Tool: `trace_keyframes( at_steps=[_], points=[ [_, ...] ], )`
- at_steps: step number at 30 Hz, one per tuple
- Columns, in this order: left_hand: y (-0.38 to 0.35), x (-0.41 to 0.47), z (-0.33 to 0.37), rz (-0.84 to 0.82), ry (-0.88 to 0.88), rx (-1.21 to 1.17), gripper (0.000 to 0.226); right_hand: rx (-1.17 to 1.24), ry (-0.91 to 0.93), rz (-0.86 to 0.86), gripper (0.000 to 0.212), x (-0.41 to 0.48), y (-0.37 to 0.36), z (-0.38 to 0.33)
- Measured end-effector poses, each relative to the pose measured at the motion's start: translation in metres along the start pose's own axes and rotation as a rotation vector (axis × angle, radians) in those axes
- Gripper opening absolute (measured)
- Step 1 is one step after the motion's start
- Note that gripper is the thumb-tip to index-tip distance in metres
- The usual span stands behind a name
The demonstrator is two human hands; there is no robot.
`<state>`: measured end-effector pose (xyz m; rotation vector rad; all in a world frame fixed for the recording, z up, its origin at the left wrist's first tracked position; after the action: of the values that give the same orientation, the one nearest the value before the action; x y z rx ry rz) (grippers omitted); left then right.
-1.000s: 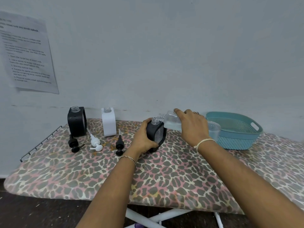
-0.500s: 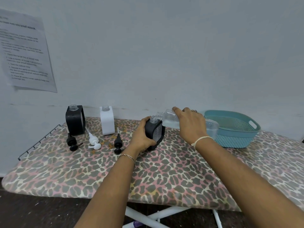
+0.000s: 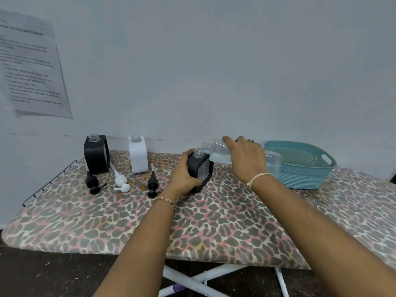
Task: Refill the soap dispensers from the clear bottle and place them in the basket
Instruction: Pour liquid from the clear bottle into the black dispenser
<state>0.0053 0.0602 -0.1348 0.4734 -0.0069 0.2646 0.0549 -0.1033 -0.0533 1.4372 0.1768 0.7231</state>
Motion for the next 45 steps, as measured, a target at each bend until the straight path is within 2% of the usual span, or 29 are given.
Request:
trace_keyframes(
  at_steps=[45],
  points=[
    [0.0028,0.0098,-0.0040,-0.071,0.026,-0.020,0.102,-0.053,0.002,-0.017,0.066,-0.0006,0.0058,-0.0026]
  ],
)
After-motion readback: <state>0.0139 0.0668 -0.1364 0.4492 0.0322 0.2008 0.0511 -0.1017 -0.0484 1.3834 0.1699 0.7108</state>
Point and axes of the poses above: each hand's wrist, its own x-axis towards the middle knuckle, its own y-axis out of the back of the hand, z = x × y, the point moved 4 cm from there along x, towards the middle knuckle, and after that the axes turned 8 degrees about -z, right-handed, at the moved point
